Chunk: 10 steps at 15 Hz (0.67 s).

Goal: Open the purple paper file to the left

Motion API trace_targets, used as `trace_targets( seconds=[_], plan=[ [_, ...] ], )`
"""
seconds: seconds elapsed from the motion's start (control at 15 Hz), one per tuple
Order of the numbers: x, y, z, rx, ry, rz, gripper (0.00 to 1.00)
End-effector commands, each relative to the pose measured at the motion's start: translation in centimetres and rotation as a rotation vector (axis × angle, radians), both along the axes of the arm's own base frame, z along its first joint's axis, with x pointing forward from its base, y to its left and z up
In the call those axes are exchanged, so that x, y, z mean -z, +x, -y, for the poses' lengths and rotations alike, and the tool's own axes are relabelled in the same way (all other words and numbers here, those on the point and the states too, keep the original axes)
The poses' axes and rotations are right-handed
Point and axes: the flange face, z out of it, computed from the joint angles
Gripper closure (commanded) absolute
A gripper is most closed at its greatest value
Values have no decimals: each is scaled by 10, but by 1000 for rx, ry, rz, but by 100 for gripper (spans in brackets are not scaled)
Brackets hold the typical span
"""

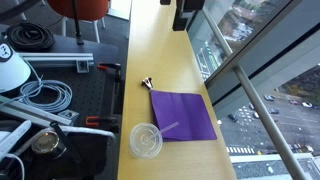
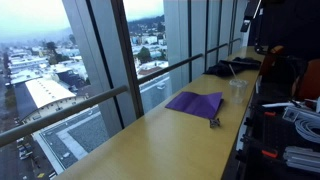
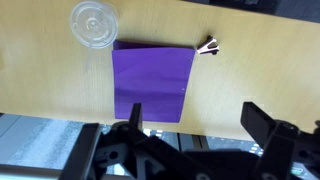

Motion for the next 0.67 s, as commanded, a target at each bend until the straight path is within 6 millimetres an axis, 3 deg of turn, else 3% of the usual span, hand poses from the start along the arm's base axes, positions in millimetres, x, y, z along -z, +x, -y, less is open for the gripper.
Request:
trace_targets(
  seconds=[0.0,0.33,0.6],
  plan=[
    [-2,0,0,0,0,1,0],
    [18,32,-9,-13,74,-9,0],
    [47,76,-9,-28,118,-9,0]
  ],
)
